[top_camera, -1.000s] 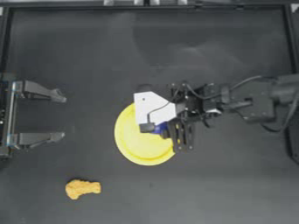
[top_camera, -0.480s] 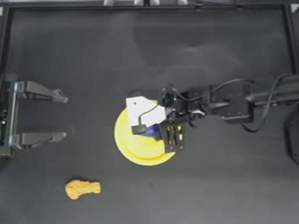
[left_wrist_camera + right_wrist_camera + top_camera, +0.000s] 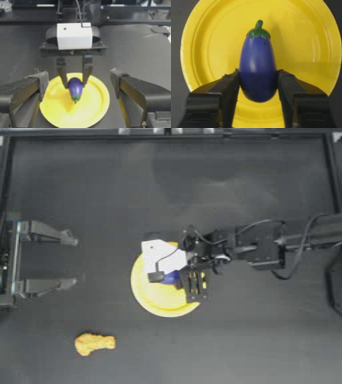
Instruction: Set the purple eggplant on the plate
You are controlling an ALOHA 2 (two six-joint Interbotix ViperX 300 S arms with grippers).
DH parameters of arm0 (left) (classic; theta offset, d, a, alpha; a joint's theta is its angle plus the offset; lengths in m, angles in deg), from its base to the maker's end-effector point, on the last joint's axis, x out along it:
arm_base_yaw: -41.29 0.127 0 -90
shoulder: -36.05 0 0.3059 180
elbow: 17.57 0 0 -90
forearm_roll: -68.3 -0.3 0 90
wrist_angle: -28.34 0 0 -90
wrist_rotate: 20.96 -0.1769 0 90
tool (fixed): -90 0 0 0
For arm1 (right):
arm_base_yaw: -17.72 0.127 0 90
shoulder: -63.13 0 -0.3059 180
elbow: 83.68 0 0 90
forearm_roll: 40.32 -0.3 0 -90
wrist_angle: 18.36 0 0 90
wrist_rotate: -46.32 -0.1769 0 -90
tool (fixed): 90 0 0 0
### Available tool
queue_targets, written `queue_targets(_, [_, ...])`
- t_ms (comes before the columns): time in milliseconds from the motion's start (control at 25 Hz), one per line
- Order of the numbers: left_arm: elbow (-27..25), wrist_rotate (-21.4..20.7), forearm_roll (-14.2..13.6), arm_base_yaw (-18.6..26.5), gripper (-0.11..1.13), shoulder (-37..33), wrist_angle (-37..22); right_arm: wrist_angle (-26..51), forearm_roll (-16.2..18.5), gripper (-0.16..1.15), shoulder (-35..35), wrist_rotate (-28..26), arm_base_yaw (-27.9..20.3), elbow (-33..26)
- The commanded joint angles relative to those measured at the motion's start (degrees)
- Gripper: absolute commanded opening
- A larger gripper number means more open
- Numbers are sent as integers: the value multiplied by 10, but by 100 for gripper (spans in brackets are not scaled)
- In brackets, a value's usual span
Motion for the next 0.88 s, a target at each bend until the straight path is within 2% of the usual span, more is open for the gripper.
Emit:
queue_targets(40, [4,1,4,2,103,10,4,-3,-4,106,11,-2,-4,-16])
queue_targets(200, [2,1,10,1,103,9,4,-2,-2,98,13,-4,-4,-22])
queue_targets(560, [4,0,10,1,103,9,5,-5,3,98,80,-6,-8,-7])
queue_targets(880, [4,-1,11,2,103,8,5,-91,-5,98,184,-10,-9,62])
